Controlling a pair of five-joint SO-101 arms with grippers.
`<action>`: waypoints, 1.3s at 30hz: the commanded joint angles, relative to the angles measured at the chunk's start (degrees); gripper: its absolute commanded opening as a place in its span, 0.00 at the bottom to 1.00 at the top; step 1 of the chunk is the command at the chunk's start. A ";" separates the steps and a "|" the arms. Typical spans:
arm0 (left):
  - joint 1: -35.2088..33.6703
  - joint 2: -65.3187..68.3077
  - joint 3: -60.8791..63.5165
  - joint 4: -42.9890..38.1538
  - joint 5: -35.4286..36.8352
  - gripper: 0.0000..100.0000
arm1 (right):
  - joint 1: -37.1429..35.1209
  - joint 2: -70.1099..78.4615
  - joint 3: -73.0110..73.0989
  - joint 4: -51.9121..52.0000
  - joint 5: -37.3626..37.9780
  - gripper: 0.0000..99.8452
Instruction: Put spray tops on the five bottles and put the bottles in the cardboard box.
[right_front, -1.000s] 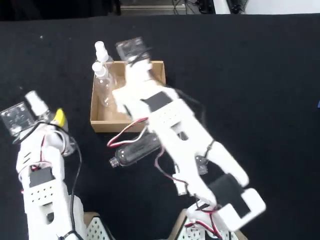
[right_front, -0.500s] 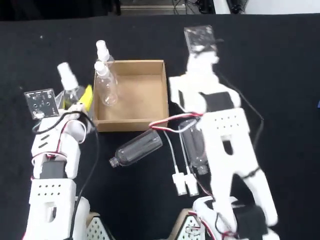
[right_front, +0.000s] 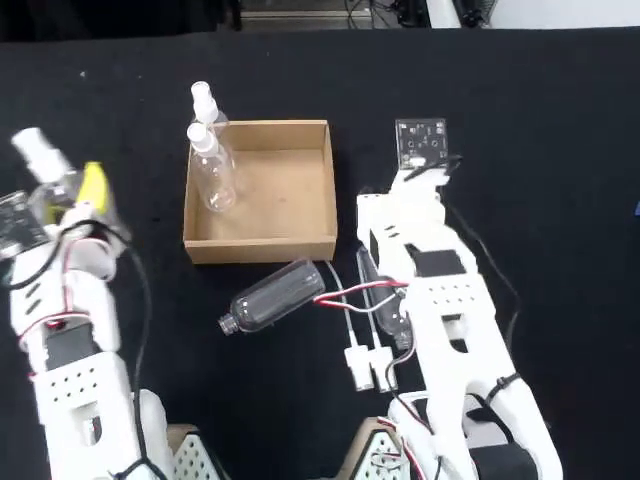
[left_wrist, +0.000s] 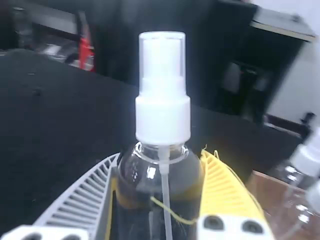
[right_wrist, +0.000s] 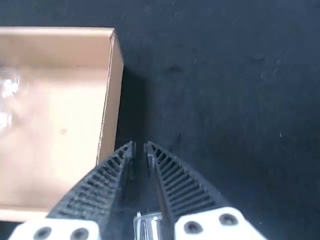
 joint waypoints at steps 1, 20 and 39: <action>-7.87 0.97 -2.24 -5.71 -0.26 0.06 | -0.09 -2.95 0.13 -3.43 0.62 0.01; -27.03 51.16 2.77 -59.34 -14.68 0.06 | 2.90 -2.86 3.65 -9.32 0.62 0.01; -27.12 71.65 10.95 -90.90 -14.68 0.07 | 3.08 -2.86 3.65 -9.41 0.62 0.01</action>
